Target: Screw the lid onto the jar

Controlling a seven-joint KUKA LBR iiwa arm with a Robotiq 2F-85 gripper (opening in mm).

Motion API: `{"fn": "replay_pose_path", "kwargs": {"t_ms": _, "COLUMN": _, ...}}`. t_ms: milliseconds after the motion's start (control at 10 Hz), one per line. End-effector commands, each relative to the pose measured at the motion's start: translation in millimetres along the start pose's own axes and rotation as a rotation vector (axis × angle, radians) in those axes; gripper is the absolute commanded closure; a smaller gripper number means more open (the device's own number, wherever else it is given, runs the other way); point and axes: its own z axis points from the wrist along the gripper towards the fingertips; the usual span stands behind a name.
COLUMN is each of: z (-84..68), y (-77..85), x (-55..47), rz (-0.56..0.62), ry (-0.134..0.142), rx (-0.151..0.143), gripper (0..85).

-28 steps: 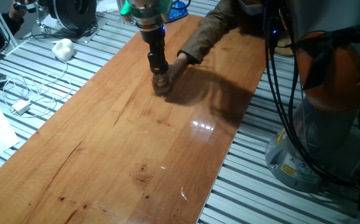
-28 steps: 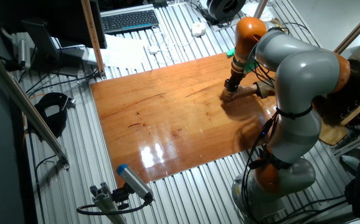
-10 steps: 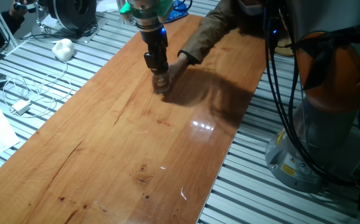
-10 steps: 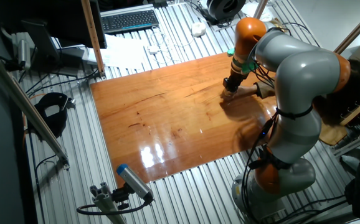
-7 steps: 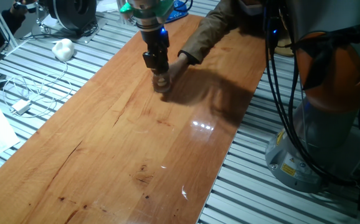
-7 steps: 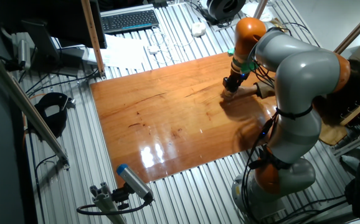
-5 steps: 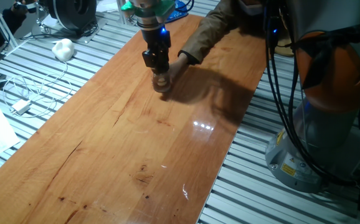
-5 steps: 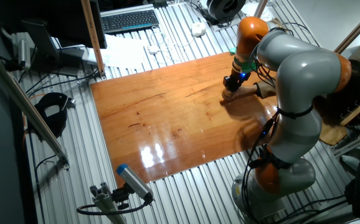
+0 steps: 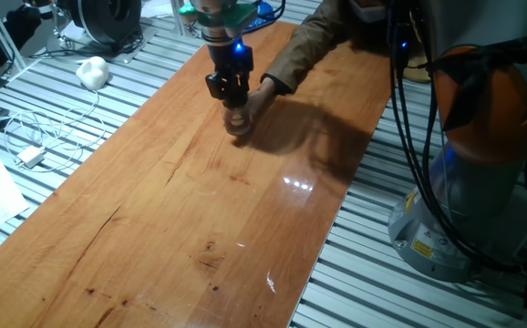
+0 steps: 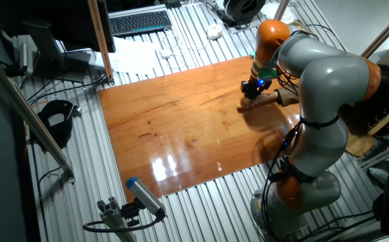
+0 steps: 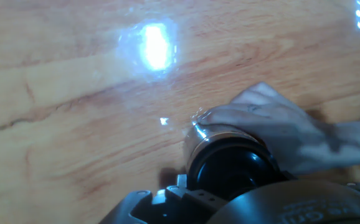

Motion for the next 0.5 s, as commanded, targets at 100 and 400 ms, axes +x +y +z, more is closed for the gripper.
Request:
{"fn": "replay_pose_path", "kwargs": {"t_ms": 100, "z": 0.4, "y": -0.1, "x": 0.5, "rz": 0.317, "ry": 0.007, "rx": -0.017, "gripper": 34.0}}
{"fn": "replay_pose_path", "kwargs": {"t_ms": 400, "z": 2.1, "y": 0.0, "x": 3.2, "rz": 0.418, "ry": -0.021, "rx": -0.004, "gripper": 34.0}}
